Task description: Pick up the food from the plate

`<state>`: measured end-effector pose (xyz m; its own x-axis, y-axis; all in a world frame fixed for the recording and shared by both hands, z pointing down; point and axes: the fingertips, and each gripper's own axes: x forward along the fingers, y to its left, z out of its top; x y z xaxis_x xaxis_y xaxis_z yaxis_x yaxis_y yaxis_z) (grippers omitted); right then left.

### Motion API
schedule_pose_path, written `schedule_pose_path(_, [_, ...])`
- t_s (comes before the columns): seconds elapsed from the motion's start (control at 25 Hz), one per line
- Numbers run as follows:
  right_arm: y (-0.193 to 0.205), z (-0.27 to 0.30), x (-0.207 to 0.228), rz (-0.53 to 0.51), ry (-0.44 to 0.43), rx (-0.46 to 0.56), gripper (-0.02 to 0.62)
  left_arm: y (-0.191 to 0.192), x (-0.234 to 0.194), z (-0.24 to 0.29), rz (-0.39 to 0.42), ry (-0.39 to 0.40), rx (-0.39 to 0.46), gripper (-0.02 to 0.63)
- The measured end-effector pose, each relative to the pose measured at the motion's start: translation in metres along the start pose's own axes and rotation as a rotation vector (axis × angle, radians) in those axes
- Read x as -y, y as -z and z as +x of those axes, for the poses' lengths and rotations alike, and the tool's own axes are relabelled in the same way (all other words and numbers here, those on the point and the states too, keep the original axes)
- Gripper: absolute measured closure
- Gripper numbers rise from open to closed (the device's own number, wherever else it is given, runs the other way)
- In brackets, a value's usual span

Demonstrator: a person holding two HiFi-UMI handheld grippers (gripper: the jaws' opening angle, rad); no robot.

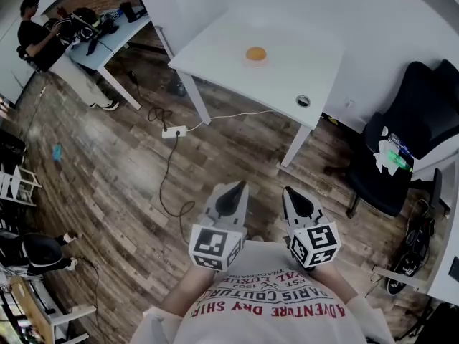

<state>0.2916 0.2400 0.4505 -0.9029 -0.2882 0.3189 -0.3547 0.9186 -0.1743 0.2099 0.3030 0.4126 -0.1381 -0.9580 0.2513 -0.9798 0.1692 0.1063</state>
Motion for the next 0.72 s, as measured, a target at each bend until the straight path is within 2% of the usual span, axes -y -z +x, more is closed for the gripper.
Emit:
schedule_pose_path(0.28, [-0.011,0.057,0.013,0.022,0.053,-0.017,0.583,-0.006,-0.054,0.042,-0.027,0.037,-0.007,0.598])
schedule_pose_path(0.72, [-0.079,0.216,0.034,0.043,0.167,-0.027,0.581,-0.060,-0.199,0.142,-0.047,0.130,-0.016,0.598])
